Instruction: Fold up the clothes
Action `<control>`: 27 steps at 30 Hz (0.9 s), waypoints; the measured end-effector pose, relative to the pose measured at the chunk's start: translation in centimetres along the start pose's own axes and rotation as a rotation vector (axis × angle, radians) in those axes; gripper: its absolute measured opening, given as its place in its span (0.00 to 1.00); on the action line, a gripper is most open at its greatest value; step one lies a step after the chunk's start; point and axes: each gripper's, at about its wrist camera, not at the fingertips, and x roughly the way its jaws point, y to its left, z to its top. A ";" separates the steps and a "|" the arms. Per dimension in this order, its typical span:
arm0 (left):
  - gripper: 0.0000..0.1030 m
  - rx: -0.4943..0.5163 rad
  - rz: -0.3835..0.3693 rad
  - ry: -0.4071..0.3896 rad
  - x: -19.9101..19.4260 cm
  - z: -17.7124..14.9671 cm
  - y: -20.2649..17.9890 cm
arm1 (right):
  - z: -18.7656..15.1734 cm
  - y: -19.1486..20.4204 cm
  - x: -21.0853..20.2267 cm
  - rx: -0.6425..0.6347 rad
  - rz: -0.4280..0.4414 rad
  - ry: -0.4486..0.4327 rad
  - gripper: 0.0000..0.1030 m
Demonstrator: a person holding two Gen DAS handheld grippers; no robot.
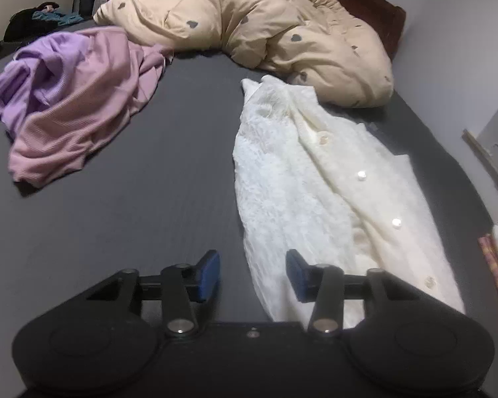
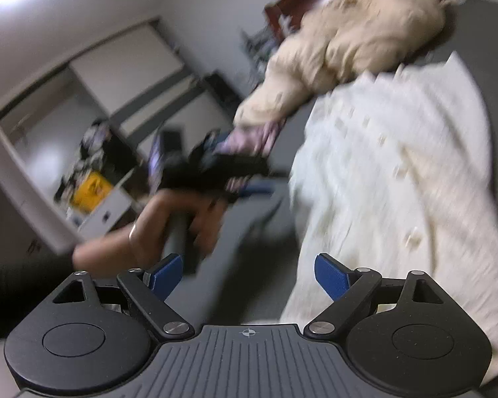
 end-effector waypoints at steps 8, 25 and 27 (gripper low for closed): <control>0.05 -0.051 -0.020 0.013 2.3 -0.9 -0.4 | 0.9 -2.5 0.4 0.089 0.017 -0.003 0.85; 0.02 -0.013 0.211 -0.212 -6.1 4.1 1.8 | -0.3 -0.3 0.9 -0.073 0.039 0.034 0.85; 0.02 -0.015 0.267 -0.223 -6.9 5.1 3.1 | -0.3 -0.4 0.6 -0.061 0.037 0.026 0.85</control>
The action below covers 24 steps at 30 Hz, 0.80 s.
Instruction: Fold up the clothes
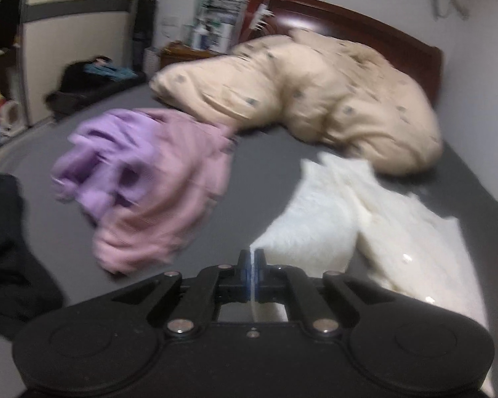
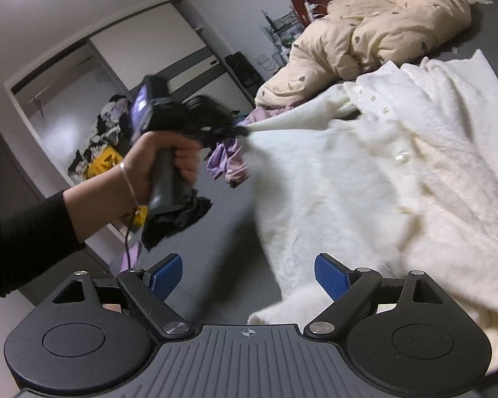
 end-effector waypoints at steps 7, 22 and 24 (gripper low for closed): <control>0.02 0.042 0.168 0.086 2.9 1.4 2.6 | 0.0 -0.3 0.0 -0.009 -0.090 0.022 0.85; 0.52 0.193 0.115 -0.006 -0.8 -1.3 1.5 | 2.1 -4.1 -4.3 0.055 -0.236 -0.130 0.85; 0.57 0.208 0.087 -0.027 -1.6 -1.1 1.8 | 2.3 -5.0 -4.7 0.116 -0.215 -0.142 0.85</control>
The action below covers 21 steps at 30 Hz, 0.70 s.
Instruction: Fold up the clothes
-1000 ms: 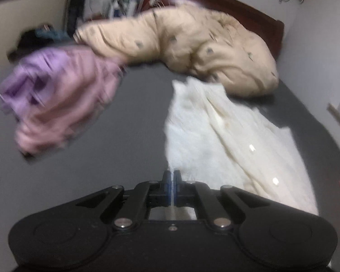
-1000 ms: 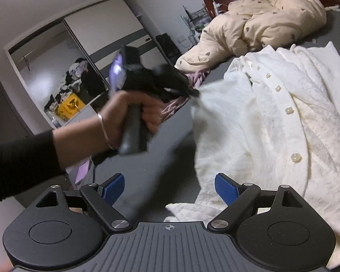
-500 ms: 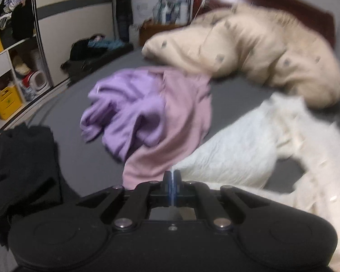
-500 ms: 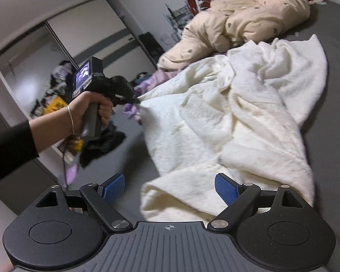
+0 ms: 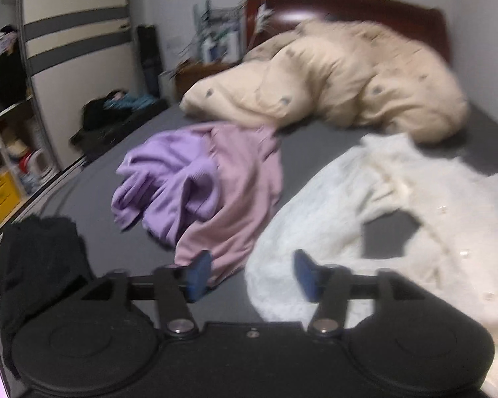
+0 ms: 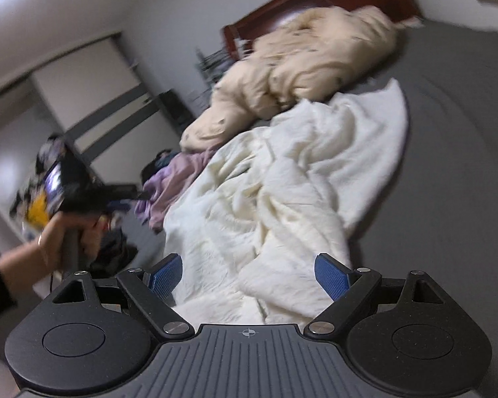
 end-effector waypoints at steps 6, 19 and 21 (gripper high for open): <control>0.57 0.001 0.011 0.018 3.2 1.8 -0.4 | 0.2 -0.6 -0.1 0.033 -0.013 -0.008 0.85; 0.59 0.006 -0.626 0.160 -5.3 -5.5 -9.1 | 1.8 -4.3 -1.8 0.040 -0.278 -0.080 0.85; 0.59 0.015 -0.695 0.199 -7.8 -8.4 -10.2 | 2.3 -5.6 -2.8 0.112 -0.309 -0.102 0.85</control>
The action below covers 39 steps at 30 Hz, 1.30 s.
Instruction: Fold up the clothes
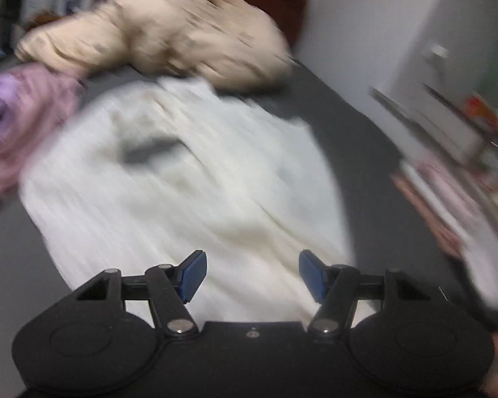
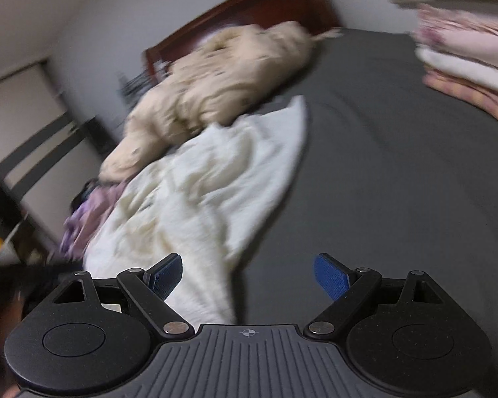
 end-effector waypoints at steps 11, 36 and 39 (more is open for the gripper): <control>0.59 0.156 -0.023 0.030 3.9 -6.6 -10.4 | 1.3 -2.1 -3.1 0.115 -0.063 -0.064 0.85; 0.07 -0.381 0.123 -0.209 -1.9 -5.4 2.1 | 0.2 -0.2 0.2 0.035 -0.001 0.003 0.84; 0.07 -0.403 0.169 -0.187 -1.7 -5.9 3.1 | 0.2 0.4 1.5 0.039 0.051 0.034 0.84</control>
